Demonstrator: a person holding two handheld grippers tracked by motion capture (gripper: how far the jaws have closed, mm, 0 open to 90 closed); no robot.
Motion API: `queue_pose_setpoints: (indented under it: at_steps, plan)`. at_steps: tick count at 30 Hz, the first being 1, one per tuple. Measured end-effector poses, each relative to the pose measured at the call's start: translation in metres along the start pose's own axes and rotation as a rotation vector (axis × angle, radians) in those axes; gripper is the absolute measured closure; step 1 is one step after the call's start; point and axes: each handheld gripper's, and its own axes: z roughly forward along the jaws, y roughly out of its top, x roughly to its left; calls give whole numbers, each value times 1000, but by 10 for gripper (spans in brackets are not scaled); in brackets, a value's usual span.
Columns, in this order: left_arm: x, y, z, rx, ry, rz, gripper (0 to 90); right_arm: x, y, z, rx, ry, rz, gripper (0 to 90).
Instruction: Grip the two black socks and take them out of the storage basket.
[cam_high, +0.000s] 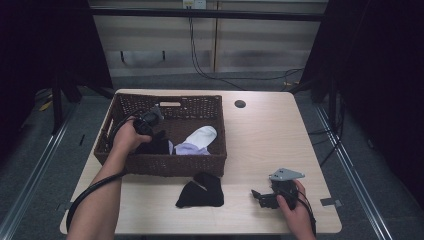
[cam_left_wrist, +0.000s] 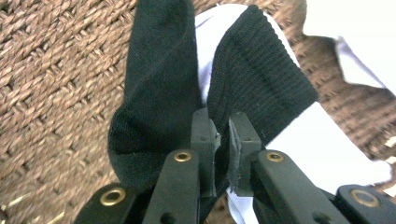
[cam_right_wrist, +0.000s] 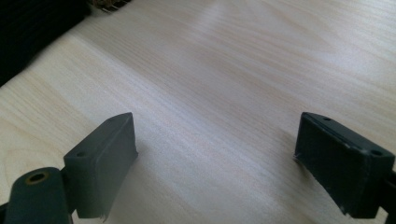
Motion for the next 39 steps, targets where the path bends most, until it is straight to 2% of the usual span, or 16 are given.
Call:
queue_pose_setpoints:
  at_steps: [3,10,12,14,22,23,29,39]
  plan:
    - [-5,2,-9,20,-6,10,834,0,0,0,1,-2,0,117]
    - [-14,6,-36,7,-4,34,834,0,0,0,0,0,2,117]
    - [-17,7,-46,5,-14,42,834,0,0,0,1,-2,1,117]
    - [-18,7,-50,-2,-12,37,834,0,0,0,1,-1,2,117]
    - [-24,7,-73,10,-3,55,834,0,0,0,3,-2,1,117]
    - [-26,8,-79,11,0,59,833,0,0,0,3,-2,1,117]
    - [-32,10,-97,18,-16,83,834,0,0,0,3,-2,1,117]
    - [-44,16,-137,34,-19,103,833,0,0,0,3,-2,1,117]
